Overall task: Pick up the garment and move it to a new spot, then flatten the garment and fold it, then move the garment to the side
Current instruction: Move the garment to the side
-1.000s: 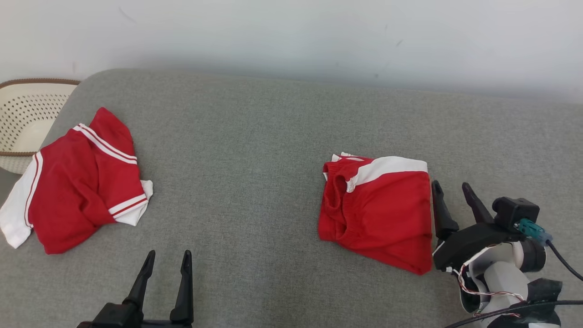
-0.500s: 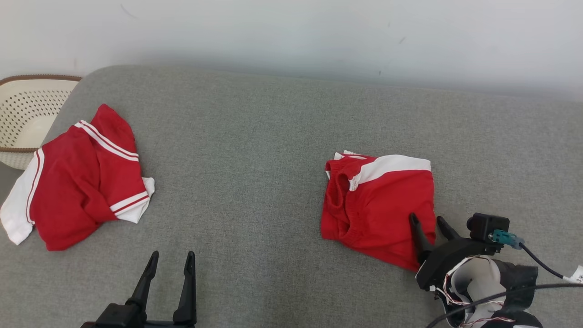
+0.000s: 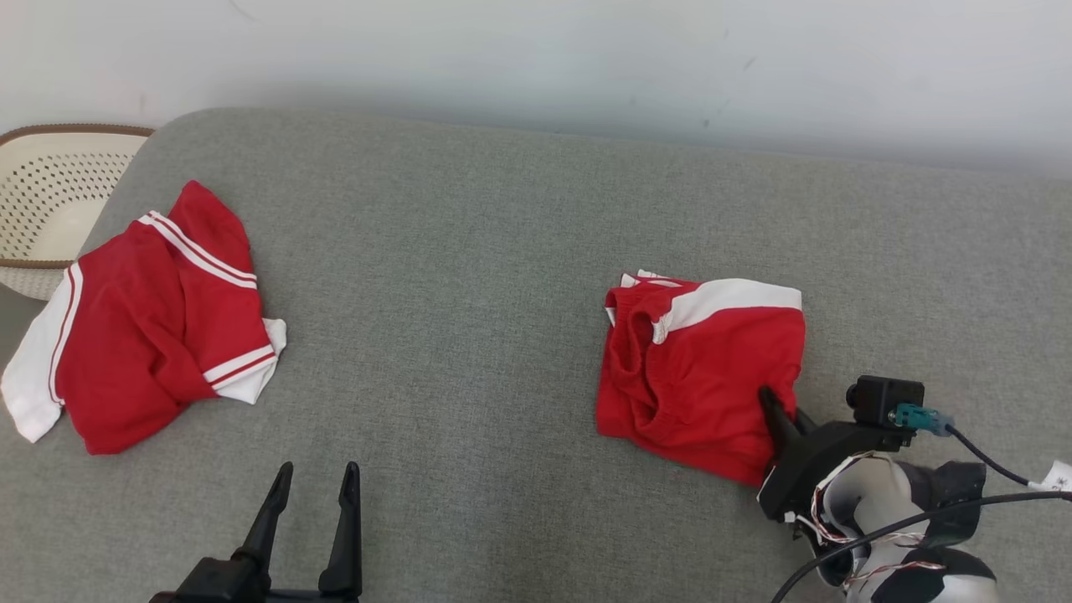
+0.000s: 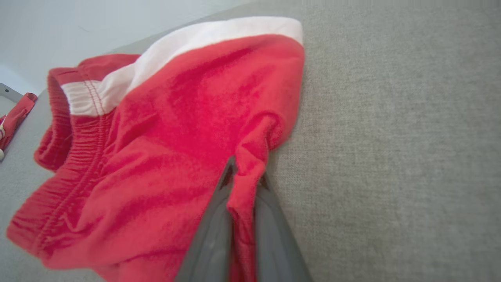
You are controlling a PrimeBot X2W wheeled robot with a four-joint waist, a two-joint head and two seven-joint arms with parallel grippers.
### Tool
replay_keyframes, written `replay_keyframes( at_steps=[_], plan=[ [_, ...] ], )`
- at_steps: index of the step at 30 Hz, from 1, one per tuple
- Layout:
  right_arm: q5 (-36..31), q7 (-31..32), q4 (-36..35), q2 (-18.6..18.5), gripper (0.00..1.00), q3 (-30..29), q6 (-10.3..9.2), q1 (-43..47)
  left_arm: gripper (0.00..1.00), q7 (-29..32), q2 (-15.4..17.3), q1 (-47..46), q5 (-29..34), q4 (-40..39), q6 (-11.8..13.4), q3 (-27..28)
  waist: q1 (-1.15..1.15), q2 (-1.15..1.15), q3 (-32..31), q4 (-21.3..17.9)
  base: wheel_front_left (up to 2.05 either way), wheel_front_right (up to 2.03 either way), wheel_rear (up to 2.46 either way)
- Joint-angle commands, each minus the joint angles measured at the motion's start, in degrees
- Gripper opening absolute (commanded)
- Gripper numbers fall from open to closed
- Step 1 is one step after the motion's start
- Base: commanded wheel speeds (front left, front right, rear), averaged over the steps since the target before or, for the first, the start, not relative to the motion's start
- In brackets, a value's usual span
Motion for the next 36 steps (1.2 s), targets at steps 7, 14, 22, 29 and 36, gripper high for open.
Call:
replay_keyframes(
  at_steps=[7, 14, 22, 29, 36],
  plan=[
    [-0.8, -3.0, 1.6, -3.1, 0.0, 2.8, -0.03, -4.2, 1.0, -0.1, 0.0, 0.2, -0.3, -0.5, 0.3, 1.1, -0.01, 0.0, 0.4, -2.1, 0.0, 0.0, 0.0],
    [-2.9, -2.5, 2.2, -7.4, 0.0, 7.5, -0.03, -9.5, 1.0, -0.1, 0.0, -1.0, 0.7, -1.9, -0.3, 1.3, -0.01, 0.0, 2.8, -5.1, 0.0, 0.0, 0.0],
    [-3.8, -0.5, 3.1, -14.0, 0.0, 12.6, -0.03, -16.1, 1.0, -0.1, 0.9, -2.9, 1.9, -3.8, -1.0, 2.8, -0.01, 0.0, 7.0, -7.6, 0.0, 0.0, 0.0],
    [-3.4, -1.0, 4.3, -18.8, 0.0, 15.0, -0.04, -21.8, 1.0, -0.1, 2.3, -4.2, 2.5, -5.8, -1.2, 5.2, -0.01, 0.0, 9.8, -9.7, 0.0, 0.0, 0.0],
    [-4.0, -1.4, 5.2, -21.6, 0.0, 17.1, -0.04, -25.7, 1.0, -0.1, 3.5, -3.8, 3.2, -8.3, -1.0, 6.3, -0.01, 0.0, 11.9, -11.4, 0.0, 0.0, 0.0]
  ],
)
